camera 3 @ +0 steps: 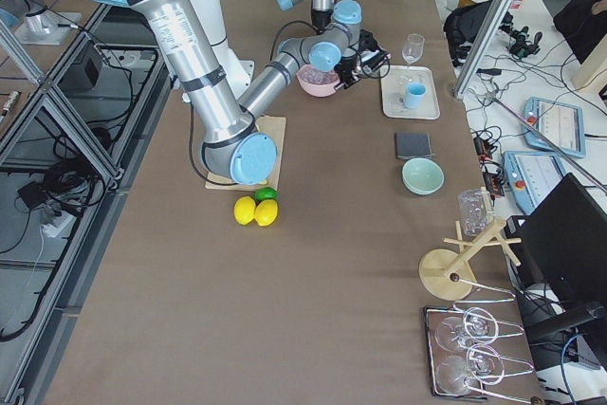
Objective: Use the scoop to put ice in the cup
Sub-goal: 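Carry the scoop of ice with the right gripper to the blue cup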
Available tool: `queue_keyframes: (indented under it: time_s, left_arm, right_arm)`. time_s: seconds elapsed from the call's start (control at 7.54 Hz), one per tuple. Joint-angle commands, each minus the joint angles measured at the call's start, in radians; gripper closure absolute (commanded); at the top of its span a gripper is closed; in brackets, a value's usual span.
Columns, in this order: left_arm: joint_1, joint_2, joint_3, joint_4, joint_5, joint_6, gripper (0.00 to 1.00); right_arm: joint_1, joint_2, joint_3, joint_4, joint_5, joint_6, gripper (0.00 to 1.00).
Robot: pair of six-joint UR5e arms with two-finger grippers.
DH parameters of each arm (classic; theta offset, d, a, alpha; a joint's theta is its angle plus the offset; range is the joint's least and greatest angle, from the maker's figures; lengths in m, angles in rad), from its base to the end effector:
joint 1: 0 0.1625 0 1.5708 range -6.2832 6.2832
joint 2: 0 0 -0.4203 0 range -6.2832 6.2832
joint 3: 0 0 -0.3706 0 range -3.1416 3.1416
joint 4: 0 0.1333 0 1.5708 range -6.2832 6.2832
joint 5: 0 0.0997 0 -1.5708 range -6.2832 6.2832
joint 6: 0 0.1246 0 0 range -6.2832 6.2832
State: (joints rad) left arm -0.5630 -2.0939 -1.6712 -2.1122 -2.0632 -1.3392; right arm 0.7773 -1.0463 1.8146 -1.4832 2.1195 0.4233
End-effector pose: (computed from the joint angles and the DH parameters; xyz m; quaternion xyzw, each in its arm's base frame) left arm 0.5109 -0.4104 0.2620 0.0187 0.5707 -0.0014 0.8210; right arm -0.3959 -0.4854 0.2632 0.1869 -0.4306 -0.2717 0.8401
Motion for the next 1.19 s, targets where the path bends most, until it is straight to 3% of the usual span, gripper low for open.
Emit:
queue_keyframes:
  time_s: [0.0,0.53,1.06]
  left_arm:
    - [0.000,0.000,-0.001,0.000,0.000,0.000,0.92]
    - [-0.002,0.000,-0.002,0.000,0.000,0.000,0.92]
    - [-0.002,0.000,-0.002,0.000,0.000,0.000,0.91]
  right_arm:
    - [0.111,0.044,-0.135,-0.099,0.128,-0.021,1.00]
    - [0.134,0.294,-0.453,-0.279,0.165,-0.101,1.00]
    - [0.187,0.461,-0.636,-0.519,0.213,-0.338,1.00]
